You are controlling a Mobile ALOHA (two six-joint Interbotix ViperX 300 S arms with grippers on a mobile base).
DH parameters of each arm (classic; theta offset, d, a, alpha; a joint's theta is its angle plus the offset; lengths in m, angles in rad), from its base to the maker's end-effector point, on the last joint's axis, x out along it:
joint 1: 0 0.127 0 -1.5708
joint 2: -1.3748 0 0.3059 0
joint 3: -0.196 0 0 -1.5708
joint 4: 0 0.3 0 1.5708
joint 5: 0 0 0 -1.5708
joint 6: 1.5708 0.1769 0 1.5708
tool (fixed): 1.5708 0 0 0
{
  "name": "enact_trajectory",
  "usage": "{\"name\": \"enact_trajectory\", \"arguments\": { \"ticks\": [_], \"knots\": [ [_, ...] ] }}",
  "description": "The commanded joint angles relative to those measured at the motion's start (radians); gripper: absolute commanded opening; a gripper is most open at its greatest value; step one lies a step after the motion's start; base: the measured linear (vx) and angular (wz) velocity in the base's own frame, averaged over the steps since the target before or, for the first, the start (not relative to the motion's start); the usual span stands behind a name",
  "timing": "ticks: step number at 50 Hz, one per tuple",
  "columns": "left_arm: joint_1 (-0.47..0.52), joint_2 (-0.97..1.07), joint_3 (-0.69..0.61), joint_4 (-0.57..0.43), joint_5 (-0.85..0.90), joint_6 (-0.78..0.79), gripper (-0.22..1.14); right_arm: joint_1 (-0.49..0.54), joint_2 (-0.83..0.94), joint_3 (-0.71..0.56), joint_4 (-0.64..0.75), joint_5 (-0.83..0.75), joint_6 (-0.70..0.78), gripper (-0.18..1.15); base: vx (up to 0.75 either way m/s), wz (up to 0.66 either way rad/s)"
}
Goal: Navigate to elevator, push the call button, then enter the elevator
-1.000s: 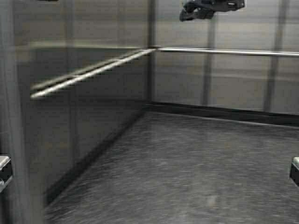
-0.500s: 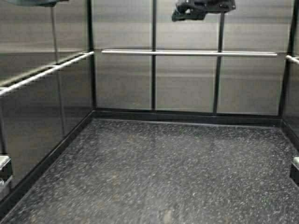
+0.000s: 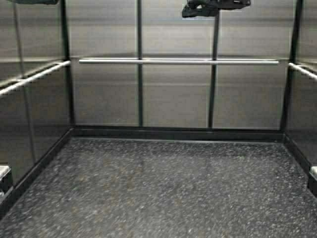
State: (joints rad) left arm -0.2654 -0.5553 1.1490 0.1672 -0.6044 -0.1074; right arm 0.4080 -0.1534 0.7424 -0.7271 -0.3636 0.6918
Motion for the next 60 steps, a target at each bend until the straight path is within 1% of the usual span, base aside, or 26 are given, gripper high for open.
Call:
{"name": "enact_trajectory", "arguments": {
  "ticks": [1, 11, 15, 17, 22, 27, 30, 37, 41, 44, 47, 49, 51, 60],
  "knots": [
    [0.000, 0.002, -0.025, -0.002, -0.006, 0.002, 0.02, 0.000, -0.025, -0.003, 0.003, -0.006, -0.002, 0.06, 0.49, -0.20],
    [-0.003, -0.005, -0.025, -0.002, -0.006, -0.012, 0.02, 0.000, -0.034, 0.002, 0.003, -0.008, 0.000, 0.06, 0.52, -0.22],
    [0.005, 0.035, -0.048, 0.003, 0.000, -0.014, 0.02, -0.002, -0.003, -0.029, 0.003, -0.014, -0.002, 0.06, 0.50, -0.29],
    [0.011, 0.060, -0.046, 0.008, 0.009, -0.012, 0.02, -0.021, 0.005, -0.052, 0.002, -0.012, -0.003, 0.06, 0.56, -0.23],
    [0.014, 0.054, -0.037, -0.005, -0.003, -0.025, 0.02, -0.043, 0.002, -0.018, 0.002, -0.006, -0.002, 0.06, 0.57, -0.02],
    [-0.008, -0.002, -0.025, 0.002, -0.011, -0.035, 0.02, -0.044, -0.014, 0.021, 0.003, -0.006, 0.000, 0.06, 0.60, -0.17],
    [-0.017, -0.043, -0.035, 0.008, -0.006, -0.026, 0.02, -0.032, -0.037, 0.020, 0.003, -0.017, 0.002, 0.06, 0.52, -0.20],
    [-0.026, -0.097, -0.008, 0.014, 0.006, -0.029, 0.02, -0.009, -0.121, 0.044, 0.003, -0.018, -0.002, 0.06, 0.42, 0.04],
    [-0.034, -0.052, -0.041, 0.021, 0.011, -0.014, 0.02, -0.028, -0.120, 0.023, 0.003, -0.017, -0.002, 0.06, 0.44, 0.04],
    [-0.009, -0.012, -0.057, 0.017, 0.012, -0.026, 0.02, -0.040, -0.094, 0.006, 0.003, -0.015, -0.003, 0.06, 0.54, 0.12],
    [-0.017, 0.005, -0.051, 0.025, 0.014, -0.029, 0.03, -0.043, -0.066, 0.025, 0.002, -0.011, -0.002, 0.06, 0.59, -0.03],
    [-0.021, 0.005, -0.029, 0.028, 0.009, -0.032, 0.02, -0.057, -0.061, 0.051, 0.003, 0.002, -0.003, 0.06, 0.58, 0.02],
    [-0.025, -0.002, -0.040, 0.029, 0.002, -0.029, 0.02, -0.055, -0.061, 0.063, 0.005, -0.003, -0.002, 0.06, 0.53, 0.00],
    [-0.031, -0.044, -0.043, 0.029, 0.000, -0.035, 0.03, -0.048, -0.077, 0.044, 0.006, -0.008, -0.009, 0.06, 0.45, -0.10]
  ]
}}
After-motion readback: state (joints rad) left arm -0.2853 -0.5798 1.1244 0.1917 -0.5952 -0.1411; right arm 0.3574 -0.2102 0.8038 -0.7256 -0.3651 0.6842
